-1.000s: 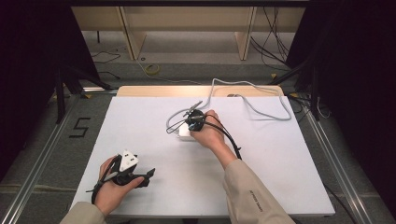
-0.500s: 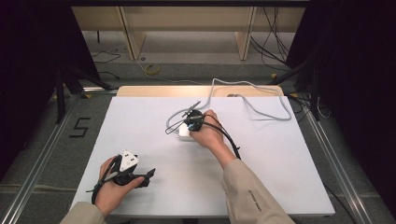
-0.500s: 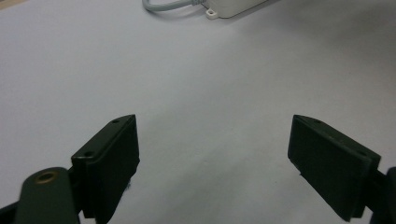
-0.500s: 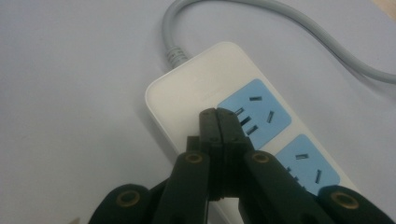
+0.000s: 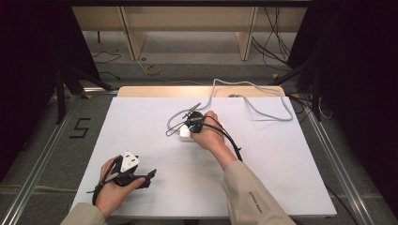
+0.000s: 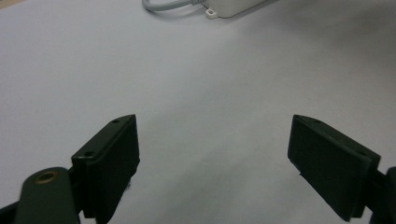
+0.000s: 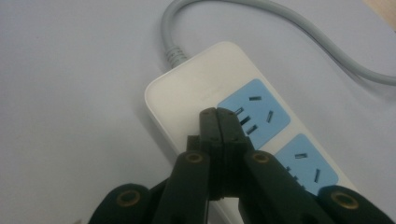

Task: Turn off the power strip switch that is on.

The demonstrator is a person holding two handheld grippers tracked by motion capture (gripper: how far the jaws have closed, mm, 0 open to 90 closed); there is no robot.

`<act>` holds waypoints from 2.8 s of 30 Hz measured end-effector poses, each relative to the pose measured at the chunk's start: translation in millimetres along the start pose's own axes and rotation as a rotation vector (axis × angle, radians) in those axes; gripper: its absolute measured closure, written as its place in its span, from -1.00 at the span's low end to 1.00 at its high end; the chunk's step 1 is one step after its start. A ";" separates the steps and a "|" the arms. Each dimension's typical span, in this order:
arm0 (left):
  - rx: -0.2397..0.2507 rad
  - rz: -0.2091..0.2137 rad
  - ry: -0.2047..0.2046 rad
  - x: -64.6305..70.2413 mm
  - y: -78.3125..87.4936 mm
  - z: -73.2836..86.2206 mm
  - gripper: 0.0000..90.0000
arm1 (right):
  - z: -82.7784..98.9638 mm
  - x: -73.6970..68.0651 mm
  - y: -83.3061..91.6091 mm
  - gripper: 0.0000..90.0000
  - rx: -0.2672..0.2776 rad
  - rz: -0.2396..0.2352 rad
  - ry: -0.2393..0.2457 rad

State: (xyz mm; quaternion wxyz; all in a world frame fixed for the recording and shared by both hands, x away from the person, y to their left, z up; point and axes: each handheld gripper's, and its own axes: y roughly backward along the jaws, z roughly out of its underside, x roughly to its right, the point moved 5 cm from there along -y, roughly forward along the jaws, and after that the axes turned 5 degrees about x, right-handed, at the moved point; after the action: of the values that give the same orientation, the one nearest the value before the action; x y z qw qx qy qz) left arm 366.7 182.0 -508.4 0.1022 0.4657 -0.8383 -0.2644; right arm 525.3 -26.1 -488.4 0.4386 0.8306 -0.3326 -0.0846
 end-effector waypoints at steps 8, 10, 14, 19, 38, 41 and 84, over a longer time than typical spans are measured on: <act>-0.001 0.000 0.000 0.5 -0.1 0.0 -0.64 | 0.8 0.3 -1.1 1.00 0.005 -0.012 -0.011; -0.001 0.000 -0.001 0.6 -0.2 0.0 -0.64 | 0.5 -0.5 -1.0 1.00 0.001 -0.008 -0.013; -0.002 -0.001 -0.001 0.2 -0.3 0.1 -0.64 | 0.8 0.4 -1.0 1.00 0.002 -0.010 -0.013; -0.002 0.000 -0.001 0.5 -0.4 0.0 -0.64 | 0.5 -0.5 -0.8 1.00 -0.002 0.001 -0.007; -0.003 0.000 -0.003 0.3 -0.6 0.1 -0.64 | 0.8 0.0 -0.5 1.00 0.004 -0.007 -0.037; -0.003 0.000 -0.003 0.3 -0.5 0.0 -0.64 | 0.8 0.2 -0.6 1.00 0.005 -0.007 -0.035; 0.009 -0.013 0.004 -0.7 -0.4 -0.6 -0.62 | 1.5 3.7 22.4 1.00 0.069 -0.022 -0.041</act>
State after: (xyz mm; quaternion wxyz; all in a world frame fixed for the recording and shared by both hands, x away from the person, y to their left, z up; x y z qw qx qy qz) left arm 367.6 182.2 -508.1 0.1003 0.4720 -0.8363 -0.2603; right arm 516.8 -38.3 -471.1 0.4021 0.8468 -0.3350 -0.0948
